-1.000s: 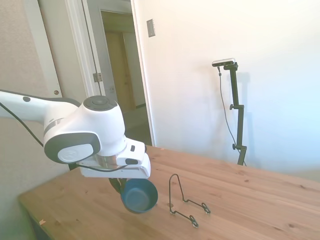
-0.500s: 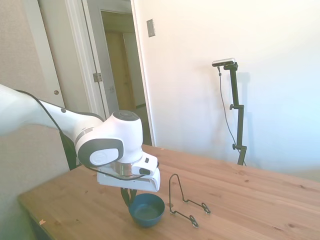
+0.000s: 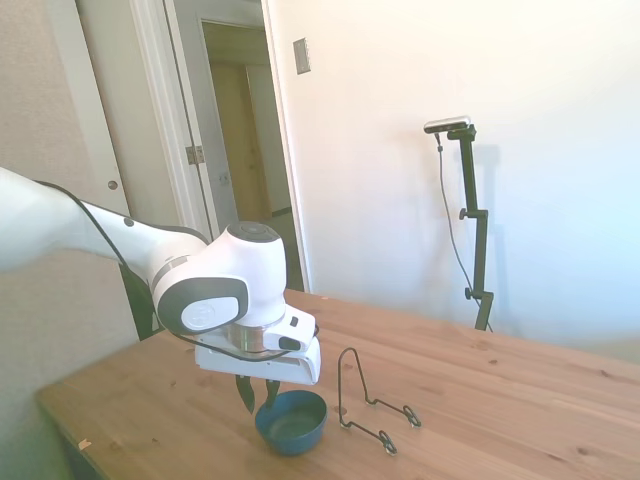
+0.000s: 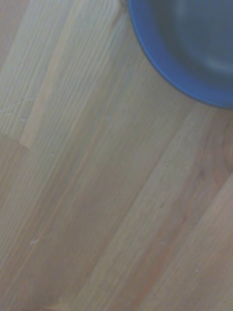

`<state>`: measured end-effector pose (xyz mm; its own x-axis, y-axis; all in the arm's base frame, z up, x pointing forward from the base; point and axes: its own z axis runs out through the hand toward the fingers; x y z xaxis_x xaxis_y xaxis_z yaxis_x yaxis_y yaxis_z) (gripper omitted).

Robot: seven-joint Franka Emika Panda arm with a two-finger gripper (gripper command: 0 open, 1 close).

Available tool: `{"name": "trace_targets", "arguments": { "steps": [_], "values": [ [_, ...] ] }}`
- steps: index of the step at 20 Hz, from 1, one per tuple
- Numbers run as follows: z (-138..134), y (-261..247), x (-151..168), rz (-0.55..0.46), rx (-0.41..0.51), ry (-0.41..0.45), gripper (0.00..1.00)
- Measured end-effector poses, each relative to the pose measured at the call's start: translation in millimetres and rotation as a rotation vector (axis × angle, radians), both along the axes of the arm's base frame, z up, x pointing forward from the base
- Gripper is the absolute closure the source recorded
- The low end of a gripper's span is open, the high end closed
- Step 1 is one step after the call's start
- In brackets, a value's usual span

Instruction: Unload the bowl

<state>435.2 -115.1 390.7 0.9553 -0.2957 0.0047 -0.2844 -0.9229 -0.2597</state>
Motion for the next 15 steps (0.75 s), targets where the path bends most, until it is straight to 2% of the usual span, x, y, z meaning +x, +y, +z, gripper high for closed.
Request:
{"name": "trace_targets", "arguments": {
  "steps": [4, 6, 10, 15],
  "values": [
    [0.9, 0.9, 0.0, -0.027, 0.001, 0.006, 0.00],
    [6.1, 2.8, -0.7, -0.072, -0.009, 0.009, 0.00],
    [30.6, 10.8, -7.0, -0.219, -0.046, -0.024, 0.00],
    [69.4, 9.4, -28.9, -0.296, -0.047, -0.056, 0.00]
  ]
}}
